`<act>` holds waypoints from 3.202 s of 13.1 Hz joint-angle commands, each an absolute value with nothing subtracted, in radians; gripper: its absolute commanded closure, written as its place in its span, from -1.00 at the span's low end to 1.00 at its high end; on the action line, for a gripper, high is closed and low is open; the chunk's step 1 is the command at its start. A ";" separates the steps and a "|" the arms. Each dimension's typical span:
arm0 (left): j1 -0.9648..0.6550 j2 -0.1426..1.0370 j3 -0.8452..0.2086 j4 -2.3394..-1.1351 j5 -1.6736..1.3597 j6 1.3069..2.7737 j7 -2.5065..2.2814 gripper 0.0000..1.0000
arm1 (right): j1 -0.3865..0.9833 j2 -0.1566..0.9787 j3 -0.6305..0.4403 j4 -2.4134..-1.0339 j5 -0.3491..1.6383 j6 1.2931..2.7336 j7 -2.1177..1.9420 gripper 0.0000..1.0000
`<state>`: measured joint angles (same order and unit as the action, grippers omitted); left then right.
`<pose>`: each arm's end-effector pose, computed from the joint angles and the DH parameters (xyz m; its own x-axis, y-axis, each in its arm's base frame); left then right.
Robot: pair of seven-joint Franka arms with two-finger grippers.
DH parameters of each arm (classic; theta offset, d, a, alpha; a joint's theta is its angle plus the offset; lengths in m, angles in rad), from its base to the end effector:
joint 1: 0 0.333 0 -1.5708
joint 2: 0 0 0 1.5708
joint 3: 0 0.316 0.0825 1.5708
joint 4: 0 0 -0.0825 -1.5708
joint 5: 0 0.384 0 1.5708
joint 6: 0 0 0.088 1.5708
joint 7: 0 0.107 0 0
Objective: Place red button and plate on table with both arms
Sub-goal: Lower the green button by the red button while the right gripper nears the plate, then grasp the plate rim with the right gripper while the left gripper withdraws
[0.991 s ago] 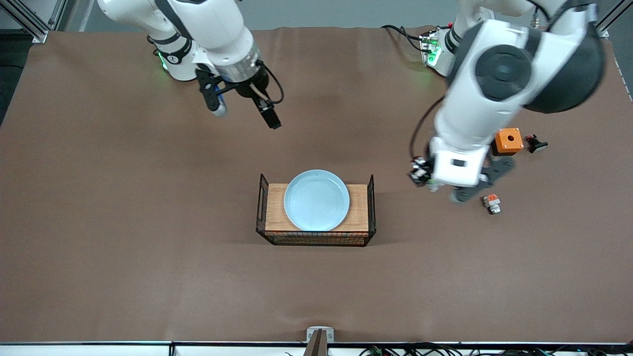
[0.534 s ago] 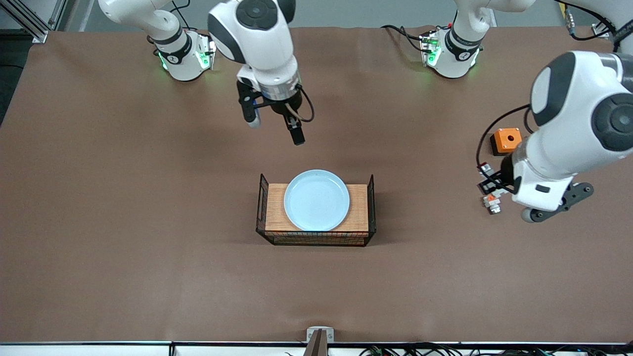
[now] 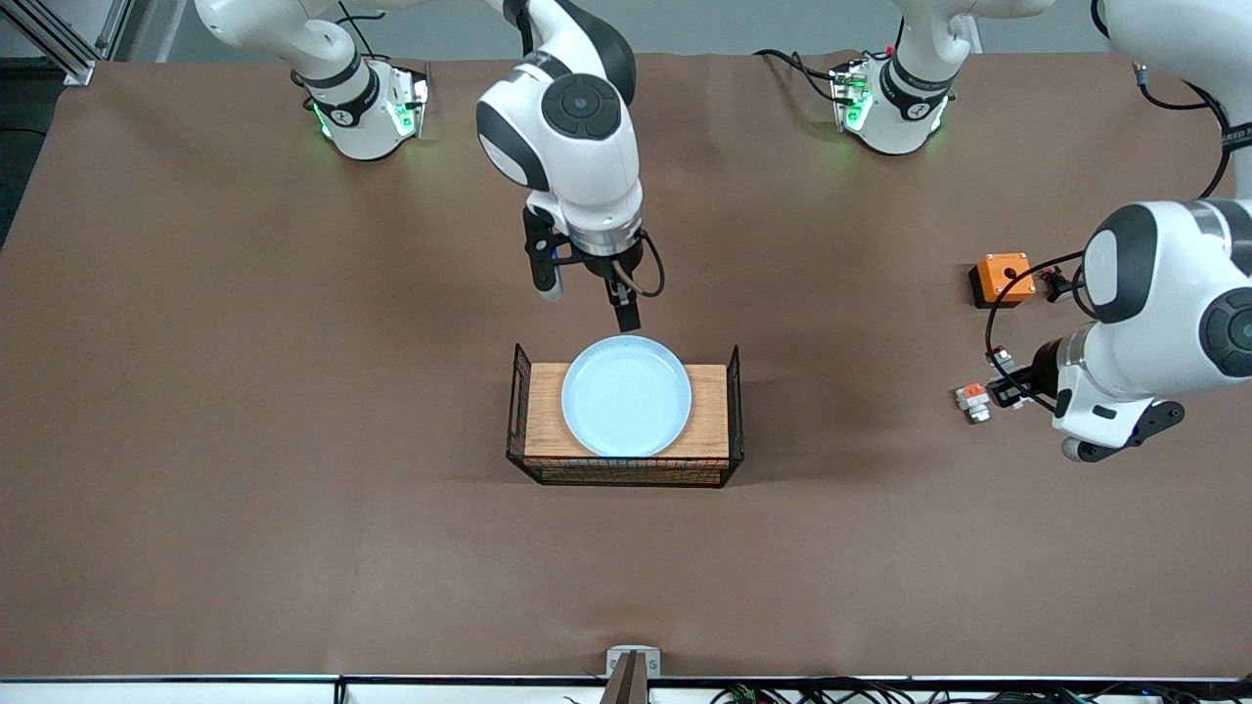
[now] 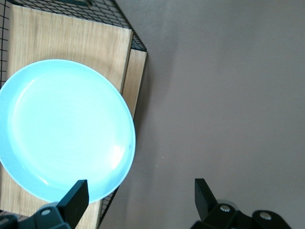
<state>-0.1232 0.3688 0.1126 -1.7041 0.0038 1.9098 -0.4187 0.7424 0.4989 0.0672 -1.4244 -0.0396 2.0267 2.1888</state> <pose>0.6364 -0.0126 0.3670 0.9098 0.3945 -0.1285 0.3831 -0.9177 -0.1052 0.4983 0.5073 0.4191 0.1982 -0.9785 -0.0563 -0.9773 -0.1928 -0.0880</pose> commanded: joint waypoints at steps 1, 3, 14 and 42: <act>-0.100 0.356 0.110 -1.819 0.032 2.043 -0.358 0.93 | 0.747 0.549 0.063 -1.370 -0.063 2.010 2.210 -0.88; -0.054 0.391 0.107 -1.847 0.074 2.129 -0.306 0.93 | 0.744 0.557 0.063 -1.371 -0.063 2.010 2.207 -0.74; 0.091 0.597 0.106 -1.845 0.072 2.431 0.034 0.91 | 0.727 0.618 0.061 -1.373 -0.069 2.068 2.192 -0.32; 0.080 0.107 -0.044 -1.628 0.014 1.787 0.000 -0.98 | 0.704 0.560 0.071 -1.345 -0.055 1.985 2.138 0.99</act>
